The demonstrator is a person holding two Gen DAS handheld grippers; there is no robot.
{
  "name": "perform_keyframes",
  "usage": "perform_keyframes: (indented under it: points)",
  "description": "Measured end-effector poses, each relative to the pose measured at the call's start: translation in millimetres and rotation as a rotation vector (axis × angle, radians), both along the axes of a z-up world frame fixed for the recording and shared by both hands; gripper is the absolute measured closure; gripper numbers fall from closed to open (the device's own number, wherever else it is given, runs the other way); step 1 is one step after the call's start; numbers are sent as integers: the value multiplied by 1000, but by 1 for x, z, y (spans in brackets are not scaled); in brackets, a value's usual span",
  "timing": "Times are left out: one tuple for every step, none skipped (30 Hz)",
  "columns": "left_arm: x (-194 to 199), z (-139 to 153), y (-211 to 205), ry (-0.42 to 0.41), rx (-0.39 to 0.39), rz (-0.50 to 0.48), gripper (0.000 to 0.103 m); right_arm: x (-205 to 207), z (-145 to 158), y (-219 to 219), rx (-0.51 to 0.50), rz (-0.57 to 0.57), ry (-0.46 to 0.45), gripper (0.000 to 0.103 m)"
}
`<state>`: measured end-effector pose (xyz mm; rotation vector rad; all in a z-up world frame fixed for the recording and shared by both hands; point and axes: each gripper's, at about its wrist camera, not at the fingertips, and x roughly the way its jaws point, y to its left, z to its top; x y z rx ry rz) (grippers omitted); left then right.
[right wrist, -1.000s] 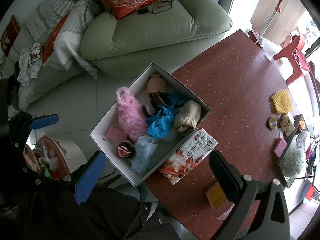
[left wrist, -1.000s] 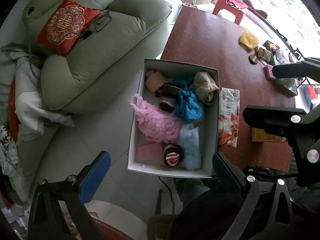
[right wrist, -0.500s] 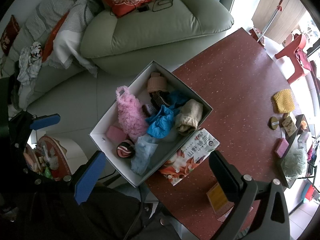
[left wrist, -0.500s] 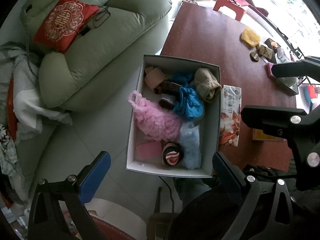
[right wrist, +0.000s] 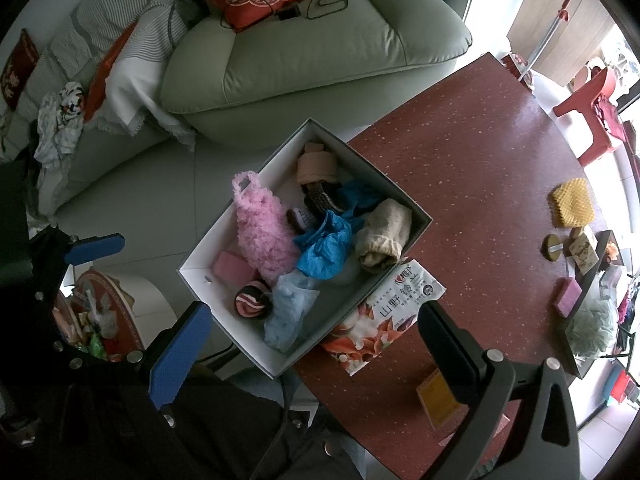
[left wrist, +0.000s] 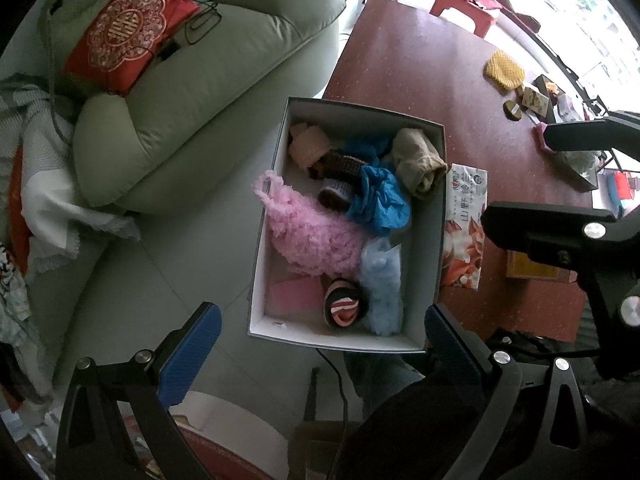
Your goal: Organize soft objects
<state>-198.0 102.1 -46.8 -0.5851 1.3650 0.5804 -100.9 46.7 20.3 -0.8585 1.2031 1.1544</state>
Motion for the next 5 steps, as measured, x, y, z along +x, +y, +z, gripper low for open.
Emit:
perform_keyframes:
  points:
    - [-1,0,0,-5,-1,2,1,-1,-1,0,-2,-1,0,0]
    - [-2,1,0,-14,2,4,1,0,-2,1,-5,-2,1,0]
    - [-4,1,0,-25,1,1,1,0,-3,2,-7,-2,1,0]
    - [-4,2,0,-30,-3,-5,1,-1,-4,2,-8,-3,1,0]
    - [-5,2,-1,-34,-7,-12,1,-2,-5,2,-9,-3,1,0]
